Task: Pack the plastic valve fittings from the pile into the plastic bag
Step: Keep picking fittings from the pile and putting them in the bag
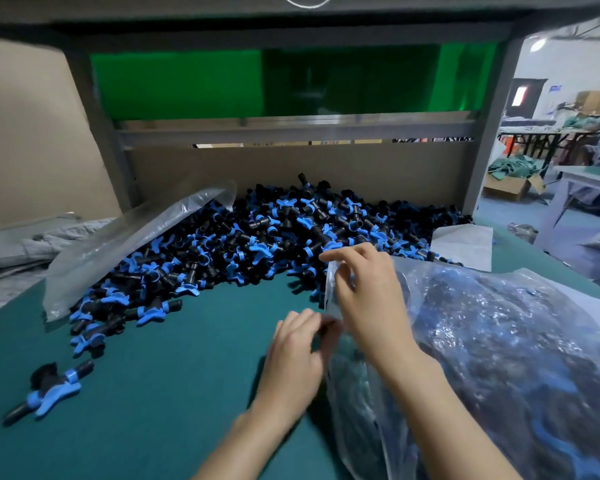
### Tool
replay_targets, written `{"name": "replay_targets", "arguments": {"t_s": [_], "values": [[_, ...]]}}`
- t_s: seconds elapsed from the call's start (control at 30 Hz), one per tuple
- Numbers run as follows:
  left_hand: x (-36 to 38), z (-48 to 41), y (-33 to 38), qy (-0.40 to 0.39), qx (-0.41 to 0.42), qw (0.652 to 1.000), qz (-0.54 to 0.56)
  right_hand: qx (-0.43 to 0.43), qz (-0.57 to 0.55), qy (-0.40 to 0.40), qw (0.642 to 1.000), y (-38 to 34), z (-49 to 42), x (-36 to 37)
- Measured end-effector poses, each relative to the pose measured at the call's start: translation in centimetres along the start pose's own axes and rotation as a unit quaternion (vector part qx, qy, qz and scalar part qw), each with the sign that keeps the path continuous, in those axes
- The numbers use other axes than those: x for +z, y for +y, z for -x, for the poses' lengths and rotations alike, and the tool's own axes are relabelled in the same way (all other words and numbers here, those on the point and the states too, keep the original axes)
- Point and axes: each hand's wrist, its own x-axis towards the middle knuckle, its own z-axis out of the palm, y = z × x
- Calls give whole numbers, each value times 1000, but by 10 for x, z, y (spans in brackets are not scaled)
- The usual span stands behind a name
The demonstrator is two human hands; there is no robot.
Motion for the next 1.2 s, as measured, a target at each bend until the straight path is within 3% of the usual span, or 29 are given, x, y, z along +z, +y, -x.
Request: {"name": "replay_targets", "arguments": {"t_s": [0.03,0.07,0.17,0.37,0.73,0.93,1.07,1.2], "values": [[-15,1,-10,62,-81,994,-39,5,2,-2,1000,4,1,5],[-22,9,-33,73,-131,988,-46,14,0,-9,1000,7,4,10],[-24,12,-60,8,-240,970,-47,55,4,-50,997,20,16,26],[-1,-26,-76,-2,-203,972,-120,104,65,-56,991,41,29,38],[33,-94,-90,40,-155,972,-170,110,111,-60,986,43,31,43],[12,-68,-78,115,-202,970,-70,111,136,-73,982,44,33,42],[-8,-31,-73,184,-277,942,53,96,136,-80,983,41,34,41],[-24,-4,-64,211,-277,930,114,62,130,-75,987,37,35,41]]}}
